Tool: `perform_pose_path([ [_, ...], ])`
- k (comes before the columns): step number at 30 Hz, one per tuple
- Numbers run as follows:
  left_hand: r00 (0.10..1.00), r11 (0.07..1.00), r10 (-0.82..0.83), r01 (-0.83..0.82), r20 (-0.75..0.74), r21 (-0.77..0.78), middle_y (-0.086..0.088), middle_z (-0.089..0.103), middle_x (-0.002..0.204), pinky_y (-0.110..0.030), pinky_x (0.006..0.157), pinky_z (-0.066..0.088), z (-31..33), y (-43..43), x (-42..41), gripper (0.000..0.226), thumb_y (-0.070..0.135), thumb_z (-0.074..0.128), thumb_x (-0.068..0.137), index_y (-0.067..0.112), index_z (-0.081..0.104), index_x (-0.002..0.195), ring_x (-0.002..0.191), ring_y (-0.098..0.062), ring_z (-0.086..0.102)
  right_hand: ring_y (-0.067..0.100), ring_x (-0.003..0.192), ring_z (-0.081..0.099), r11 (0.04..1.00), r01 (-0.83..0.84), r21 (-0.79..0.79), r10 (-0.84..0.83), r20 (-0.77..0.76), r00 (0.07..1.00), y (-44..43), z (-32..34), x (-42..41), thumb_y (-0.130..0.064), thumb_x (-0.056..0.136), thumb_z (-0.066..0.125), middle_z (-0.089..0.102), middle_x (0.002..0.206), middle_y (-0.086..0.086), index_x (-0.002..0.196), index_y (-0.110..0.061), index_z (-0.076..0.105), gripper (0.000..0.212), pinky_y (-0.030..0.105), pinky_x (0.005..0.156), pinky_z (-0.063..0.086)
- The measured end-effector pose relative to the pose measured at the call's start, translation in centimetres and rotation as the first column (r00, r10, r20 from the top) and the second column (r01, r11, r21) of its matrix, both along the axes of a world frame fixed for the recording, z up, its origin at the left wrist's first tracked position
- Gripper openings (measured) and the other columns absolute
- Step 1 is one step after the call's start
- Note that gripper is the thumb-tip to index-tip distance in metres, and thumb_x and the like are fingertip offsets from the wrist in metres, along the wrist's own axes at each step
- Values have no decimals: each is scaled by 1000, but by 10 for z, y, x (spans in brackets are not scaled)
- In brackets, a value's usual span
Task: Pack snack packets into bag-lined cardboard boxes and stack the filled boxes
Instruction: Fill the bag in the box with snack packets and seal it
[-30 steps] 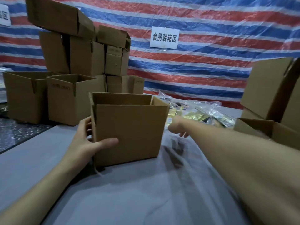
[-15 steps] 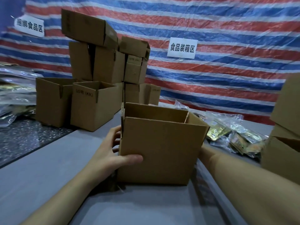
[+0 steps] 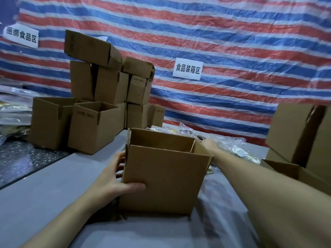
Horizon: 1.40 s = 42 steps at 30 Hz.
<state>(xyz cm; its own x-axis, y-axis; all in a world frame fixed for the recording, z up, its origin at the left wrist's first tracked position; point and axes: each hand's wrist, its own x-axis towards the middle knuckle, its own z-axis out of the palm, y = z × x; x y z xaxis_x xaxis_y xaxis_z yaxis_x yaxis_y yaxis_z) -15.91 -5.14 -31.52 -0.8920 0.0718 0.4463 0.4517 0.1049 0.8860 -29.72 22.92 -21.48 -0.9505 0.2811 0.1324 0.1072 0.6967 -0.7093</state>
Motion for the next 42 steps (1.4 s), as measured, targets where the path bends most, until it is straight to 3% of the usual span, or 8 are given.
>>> perform_pose_path([
  [4,999,999,-36,36,13,-14,14,67,126,-24,84,57,2,2,5,116,60,96,38,42,43,140,114,-6,65,24,87,62,990,73,118,-63,-89,994,6,27,12,-31,96,66,62,95,11,101,-5,58,28,33,73,55],
  [6,999,999,-41,41,7,-20,13,67,126,-23,84,56,2,3,8,111,54,95,41,43,43,139,114,-6,65,25,84,60,985,102,141,-79,-157,984,9,36,20,-18,96,63,59,93,11,103,-4,59,17,33,65,52],
  [11,999,999,-49,49,12,-22,13,68,124,-19,83,56,1,6,13,105,47,94,45,39,46,138,112,-7,66,28,86,64,968,148,203,-83,-295,952,20,60,31,-6,95,59,65,95,11,101,-8,66,10,43,81,60],
  [20,995,996,-81,82,55,-18,11,69,124,-23,83,58,-2,4,13,114,59,97,42,32,47,140,113,-11,67,33,86,59,966,253,45,-187,-553,812,33,99,61,-14,96,48,63,94,10,96,-14,60,12,40,76,48],
  [25,996,997,-66,68,63,-31,9,70,124,-23,81,58,-5,2,10,117,62,97,38,30,48,140,114,-14,67,25,81,58,985,173,-17,-138,-683,718,30,126,73,-17,101,44,59,87,4,98,-14,56,13,34,65,44],
  [32,996,996,-84,85,43,-38,10,70,123,-20,81,57,-4,6,14,115,63,96,36,27,51,136,111,-10,68,28,88,65,990,48,-132,-136,-811,569,19,175,98,-17,101,41,63,92,4,94,-15,53,14,52,79,56],
  [35,993,994,-101,103,53,-40,6,70,125,-23,83,57,-3,9,15,113,61,97,39,24,52,136,112,-13,68,34,81,71,975,-42,-220,-159,-814,558,11,196,108,-17,99,39,69,95,13,90,-15,49,14,56,71,59],
  [42,993,994,-95,99,65,-55,7,70,125,-25,84,56,0,10,18,115,62,96,40,22,50,138,114,-13,67,18,55,68,893,-209,-400,-203,-769,605,-13,225,128,-7,99,37,60,85,2,91,-15,45,14,28,45,57],
])
